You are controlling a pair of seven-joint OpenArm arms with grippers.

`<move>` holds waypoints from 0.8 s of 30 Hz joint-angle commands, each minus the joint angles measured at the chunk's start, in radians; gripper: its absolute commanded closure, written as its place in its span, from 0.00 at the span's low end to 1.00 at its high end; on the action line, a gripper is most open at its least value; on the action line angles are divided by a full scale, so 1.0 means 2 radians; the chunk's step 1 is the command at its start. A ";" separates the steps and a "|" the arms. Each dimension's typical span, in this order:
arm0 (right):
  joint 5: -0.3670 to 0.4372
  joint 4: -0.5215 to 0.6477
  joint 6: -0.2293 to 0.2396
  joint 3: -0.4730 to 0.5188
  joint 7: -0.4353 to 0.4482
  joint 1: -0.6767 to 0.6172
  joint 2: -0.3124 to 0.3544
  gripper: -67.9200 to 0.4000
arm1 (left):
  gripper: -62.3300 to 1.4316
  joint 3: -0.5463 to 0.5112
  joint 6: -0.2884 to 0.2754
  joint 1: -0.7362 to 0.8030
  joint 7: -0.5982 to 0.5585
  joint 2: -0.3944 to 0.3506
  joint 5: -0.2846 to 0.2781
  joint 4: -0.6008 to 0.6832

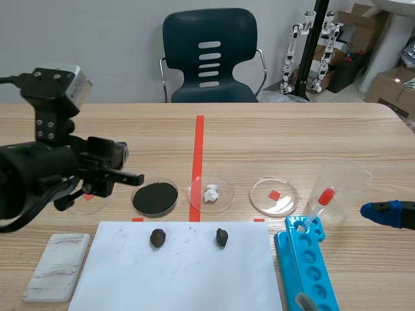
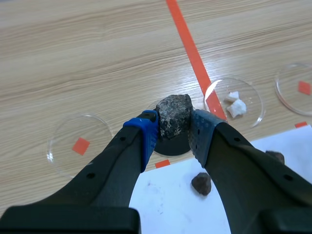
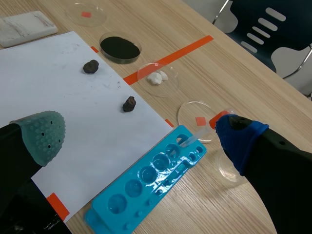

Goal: Lower the mineral onto the iron filings and hold still

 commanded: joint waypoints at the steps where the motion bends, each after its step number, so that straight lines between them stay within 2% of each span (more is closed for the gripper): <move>1: 0.004 0.005 0.000 0.004 0.006 0.002 0.002 0.04 | 0.75 -0.018 -0.017 0.030 -0.029 -0.003 -0.003 0.016; 7: 0.004 0.005 0.000 0.004 0.006 0.002 0.002 0.04 | 0.75 -0.085 -0.113 0.164 -0.142 -0.002 -0.001 0.073; 9: 0.004 0.005 0.000 0.004 0.006 0.002 0.002 0.04 | 0.75 -0.097 -0.141 0.199 -0.170 0.001 0.014 0.086; 12: 0.004 0.005 0.000 0.004 0.006 0.002 0.002 0.04 | 0.75 -0.107 -0.169 0.243 -0.204 0.008 0.050 0.101; 20: 0.004 0.005 0.000 0.004 0.006 0.002 0.002 0.04 | 0.75 -0.110 -0.173 0.323 -0.293 0.034 0.158 0.107; 22: 0.004 0.005 0.000 0.004 0.006 0.002 0.002 0.04 | 0.75 -0.110 -0.173 0.333 -0.301 0.039 0.169 0.107; 24: 0.004 0.005 0.000 0.004 0.006 0.002 0.002 0.04 | 0.75 -0.110 -0.173 0.335 -0.300 0.040 0.170 0.107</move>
